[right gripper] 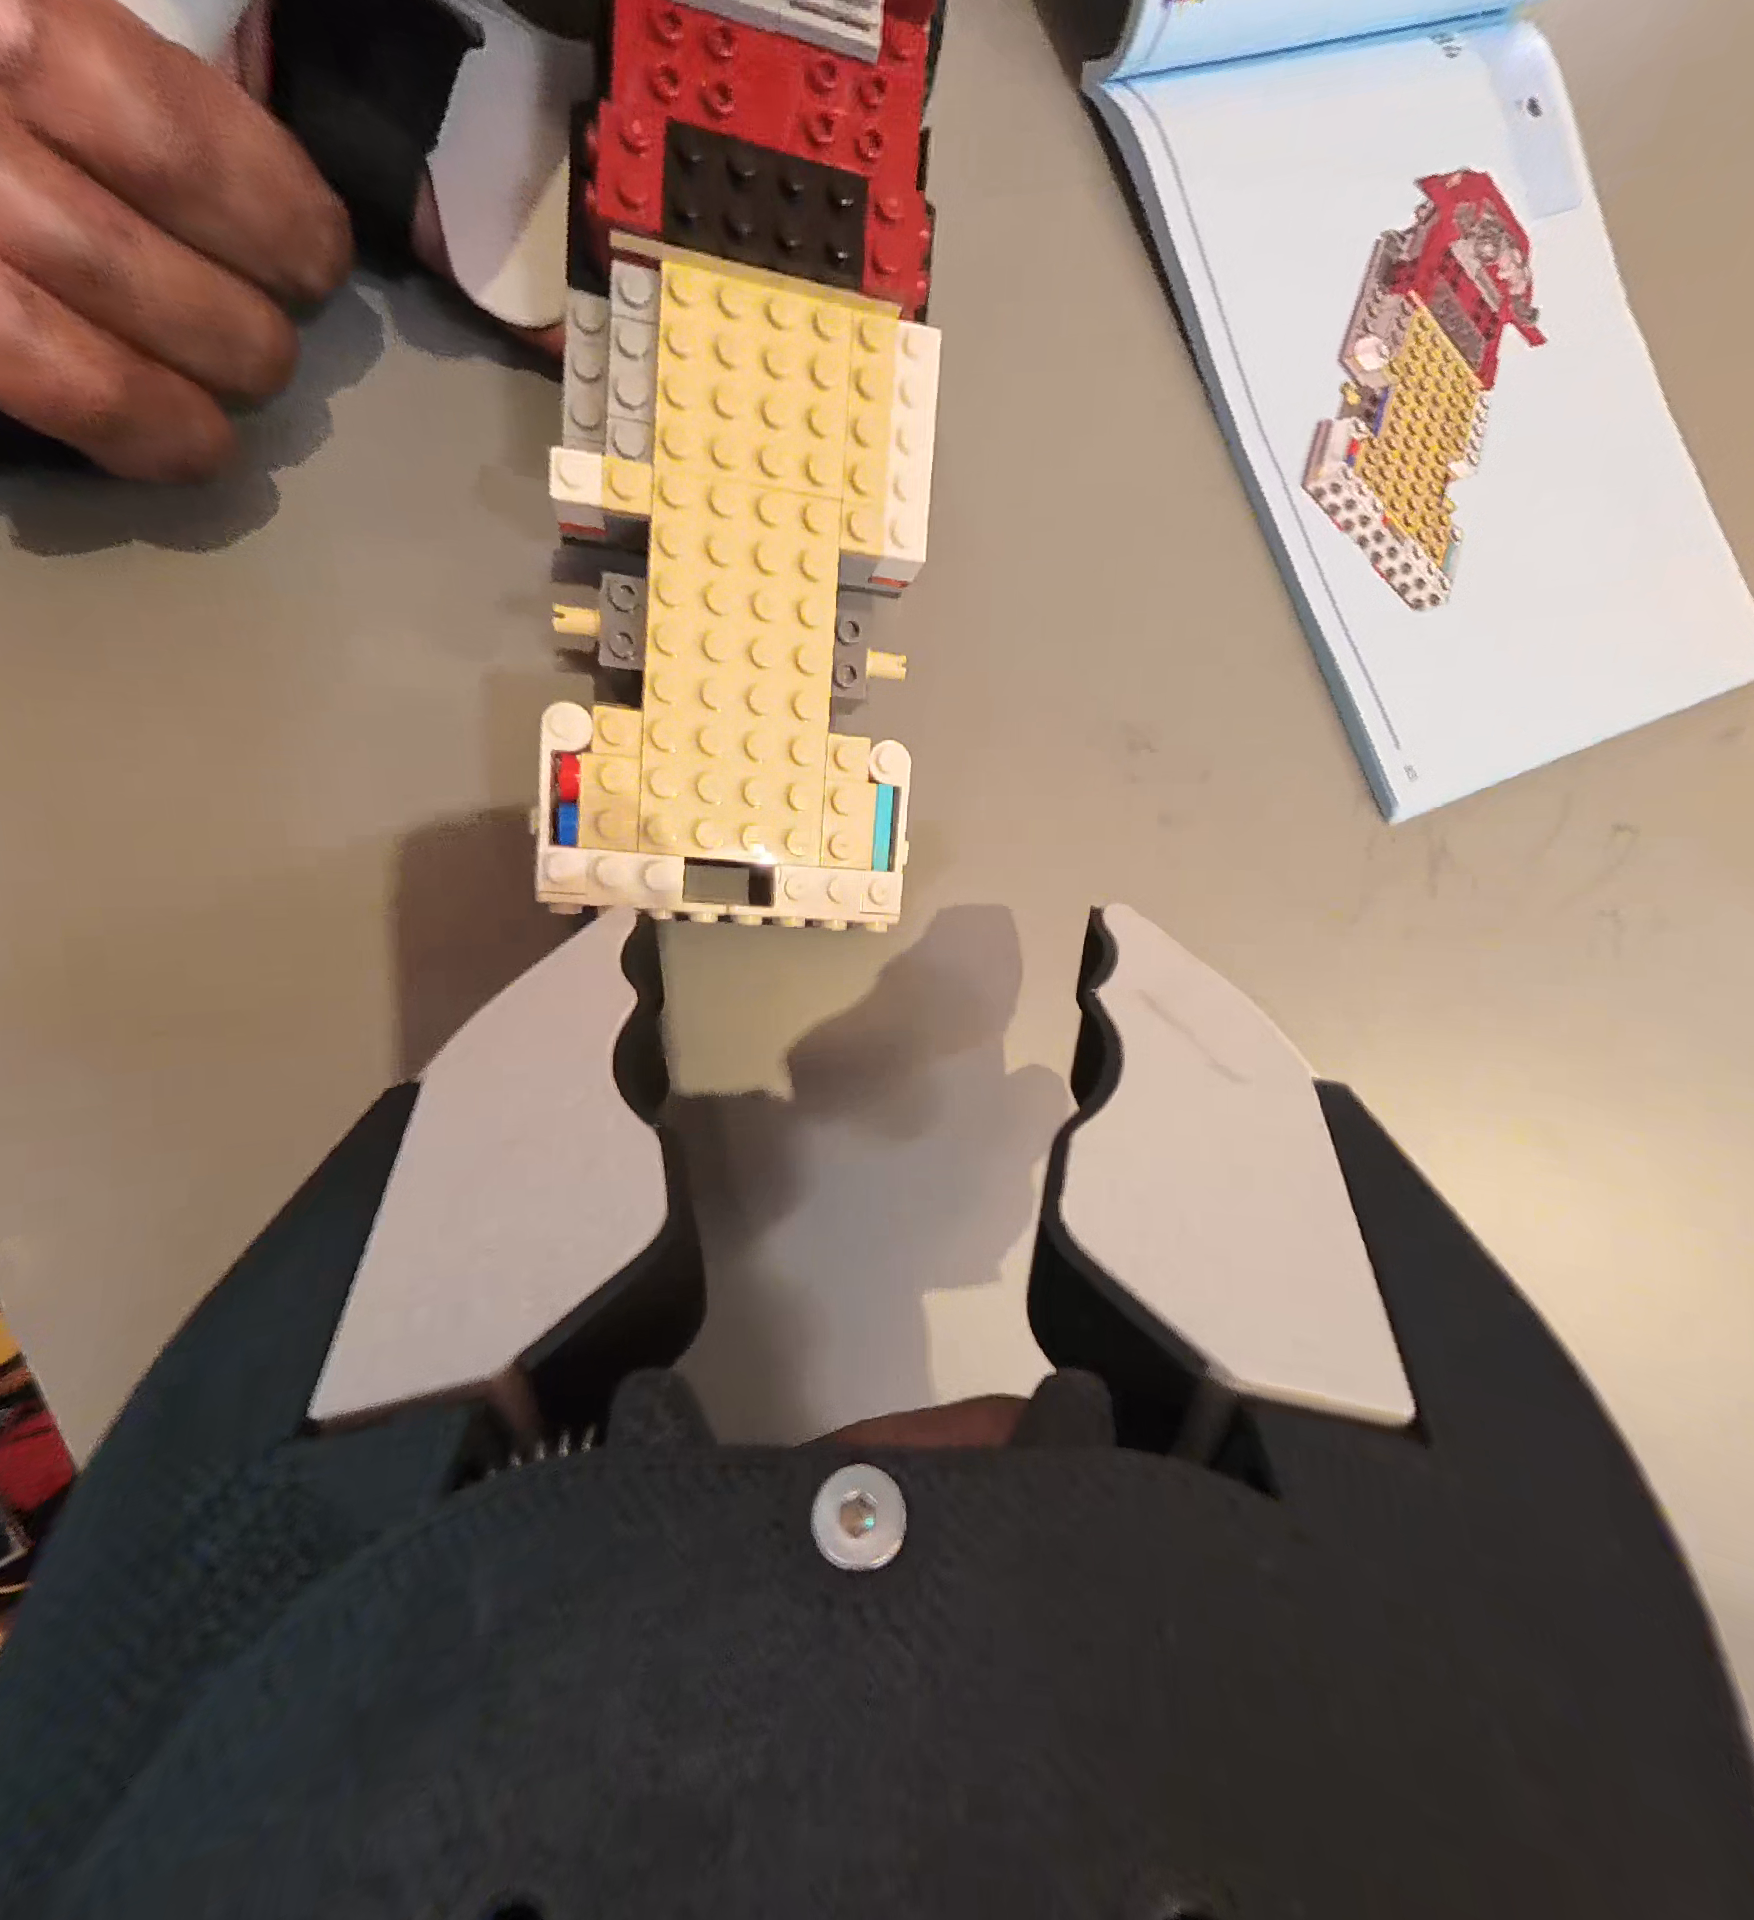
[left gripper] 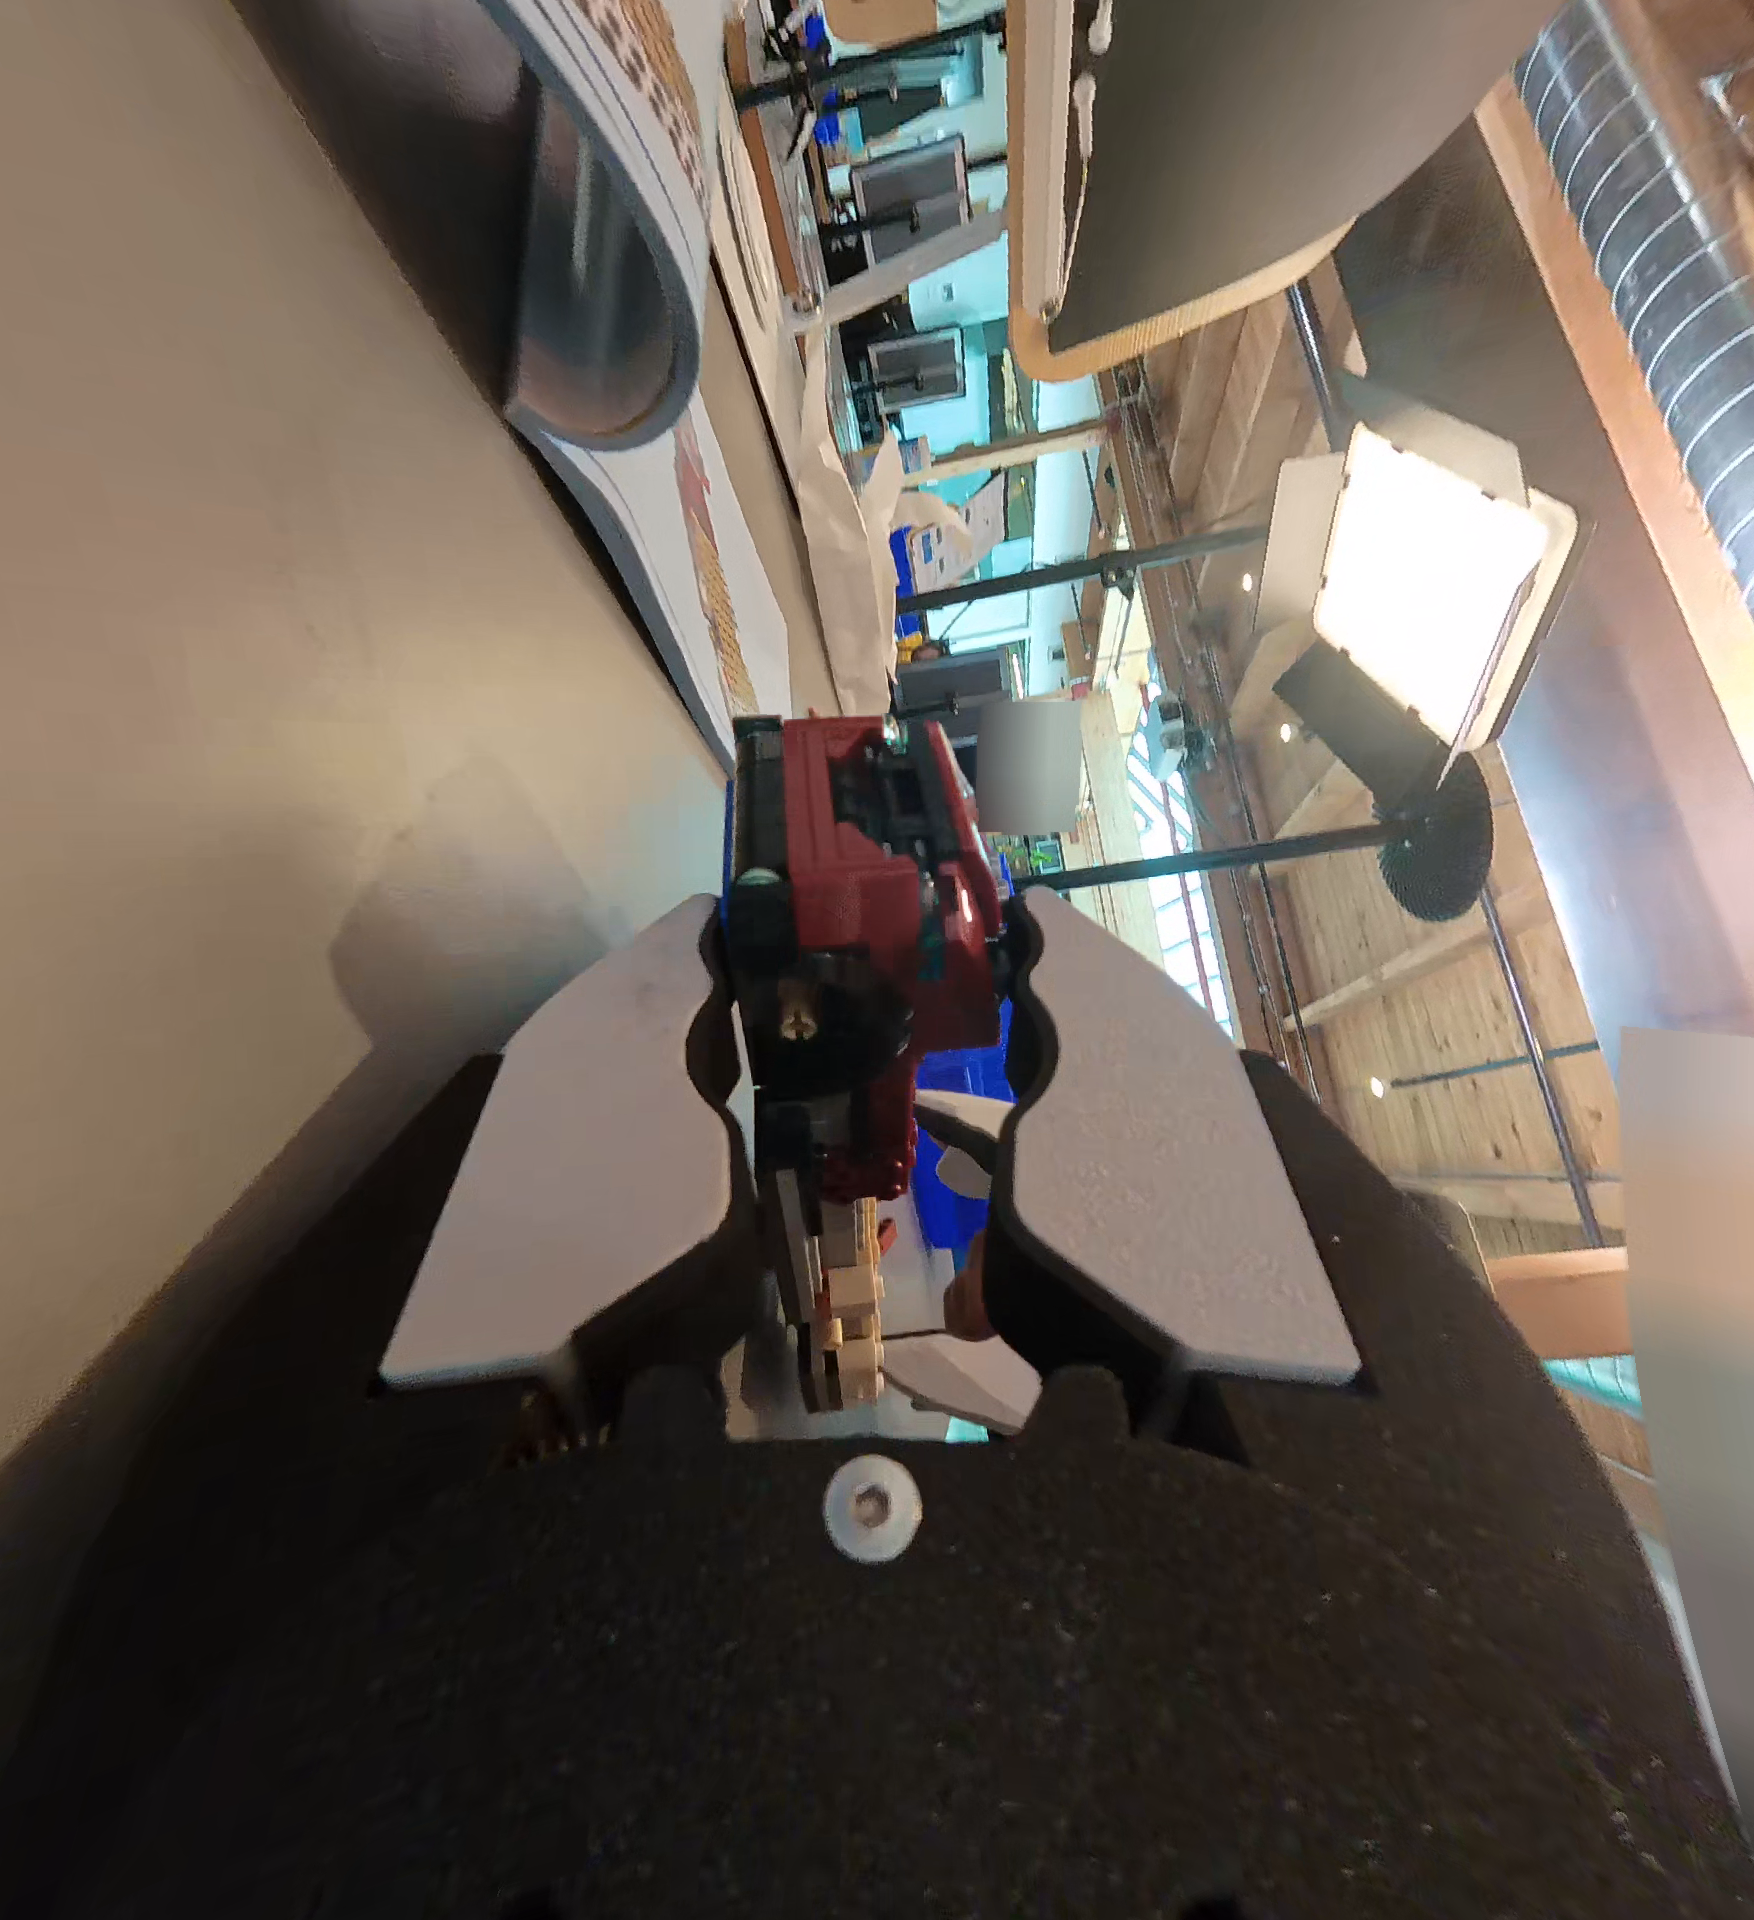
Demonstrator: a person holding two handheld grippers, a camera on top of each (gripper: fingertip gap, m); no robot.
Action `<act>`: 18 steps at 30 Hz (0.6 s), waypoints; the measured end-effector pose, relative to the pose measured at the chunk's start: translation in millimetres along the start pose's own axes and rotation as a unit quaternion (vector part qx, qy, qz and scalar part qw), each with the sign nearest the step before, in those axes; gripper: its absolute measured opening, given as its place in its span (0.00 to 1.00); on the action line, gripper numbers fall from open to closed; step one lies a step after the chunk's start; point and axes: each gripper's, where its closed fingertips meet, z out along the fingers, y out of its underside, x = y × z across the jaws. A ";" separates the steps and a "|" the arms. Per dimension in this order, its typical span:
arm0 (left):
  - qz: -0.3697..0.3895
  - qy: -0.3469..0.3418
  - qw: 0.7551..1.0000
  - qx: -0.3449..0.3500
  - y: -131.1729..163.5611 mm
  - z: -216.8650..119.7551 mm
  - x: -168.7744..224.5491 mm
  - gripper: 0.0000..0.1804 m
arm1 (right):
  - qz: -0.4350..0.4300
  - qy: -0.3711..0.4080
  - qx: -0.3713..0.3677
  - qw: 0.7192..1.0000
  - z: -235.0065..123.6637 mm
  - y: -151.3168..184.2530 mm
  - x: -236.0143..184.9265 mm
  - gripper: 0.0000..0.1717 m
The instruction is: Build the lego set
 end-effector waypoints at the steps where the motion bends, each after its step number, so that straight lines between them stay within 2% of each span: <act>1: 0.000 -0.003 1.000 0.007 -2.3 -1.4 -0.8 0.27 | -0.005 -0.007 -0.010 1.000 2.0 -0.9 -3.1 0.44; 5: -0.013 -0.007 1.000 0.016 -1.9 -4.2 -3.6 0.27 | -0.041 -0.042 -0.051 0.997 5.2 7.2 -16.1 0.43; 9: -0.017 -0.011 0.999 0.032 -2.9 -7.2 -4.3 0.27 | -0.019 -0.066 -0.044 0.997 -5.7 11.4 -14.5 0.43; 13: -0.017 -0.011 0.999 0.043 1.3 -5.3 -2.8 0.27 | -0.001 -0.086 0.012 0.996 -15.7 -17.7 -13.8 0.43; 18: -0.009 -0.008 0.999 0.045 14.3 1.8 1.9 0.27 | -0.010 -0.098 0.019 0.995 12.4 -49.2 -19.8 0.50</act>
